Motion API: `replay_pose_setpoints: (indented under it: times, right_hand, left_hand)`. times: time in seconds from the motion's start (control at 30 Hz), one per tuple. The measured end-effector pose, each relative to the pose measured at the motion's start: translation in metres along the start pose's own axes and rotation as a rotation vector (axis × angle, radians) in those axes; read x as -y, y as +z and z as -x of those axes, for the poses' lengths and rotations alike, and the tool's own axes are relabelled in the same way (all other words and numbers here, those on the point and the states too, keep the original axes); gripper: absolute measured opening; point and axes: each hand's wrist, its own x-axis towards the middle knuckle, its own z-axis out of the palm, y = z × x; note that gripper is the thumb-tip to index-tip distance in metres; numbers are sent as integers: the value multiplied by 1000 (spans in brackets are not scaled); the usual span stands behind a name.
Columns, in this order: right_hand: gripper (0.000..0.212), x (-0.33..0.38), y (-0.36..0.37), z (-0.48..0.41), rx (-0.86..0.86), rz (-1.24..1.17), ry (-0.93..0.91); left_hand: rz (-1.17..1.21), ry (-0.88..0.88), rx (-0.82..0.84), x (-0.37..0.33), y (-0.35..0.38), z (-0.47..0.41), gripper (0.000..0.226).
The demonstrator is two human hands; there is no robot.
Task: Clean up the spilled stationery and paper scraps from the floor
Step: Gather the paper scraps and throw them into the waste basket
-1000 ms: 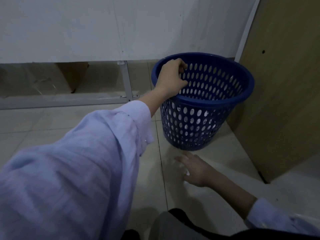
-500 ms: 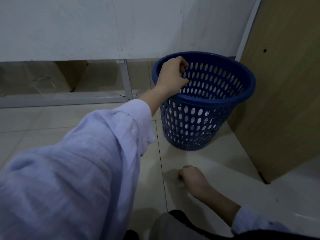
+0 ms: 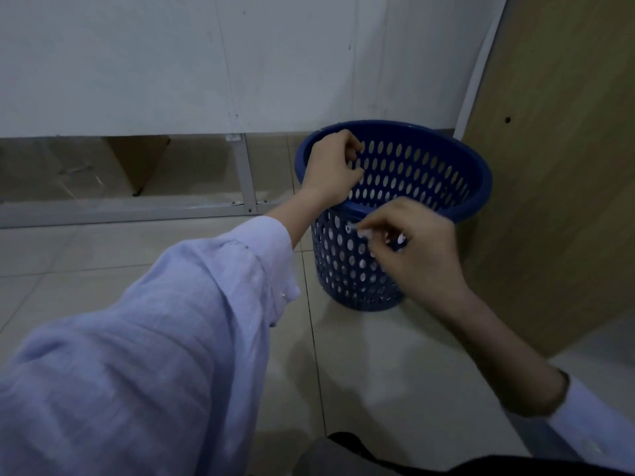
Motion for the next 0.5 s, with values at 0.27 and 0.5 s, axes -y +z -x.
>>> replay_pose_setpoints:
  times: [0.27,0.5]
  right_hand:
    - [8,-50,-4,-58,-103,59,135]
    - [20,-56,3,-67,7,81,245]
  left_hand:
    - [-17,-3,-3,-1,1,0,25]
    - [-72,9,26,-4,-1,0,28]
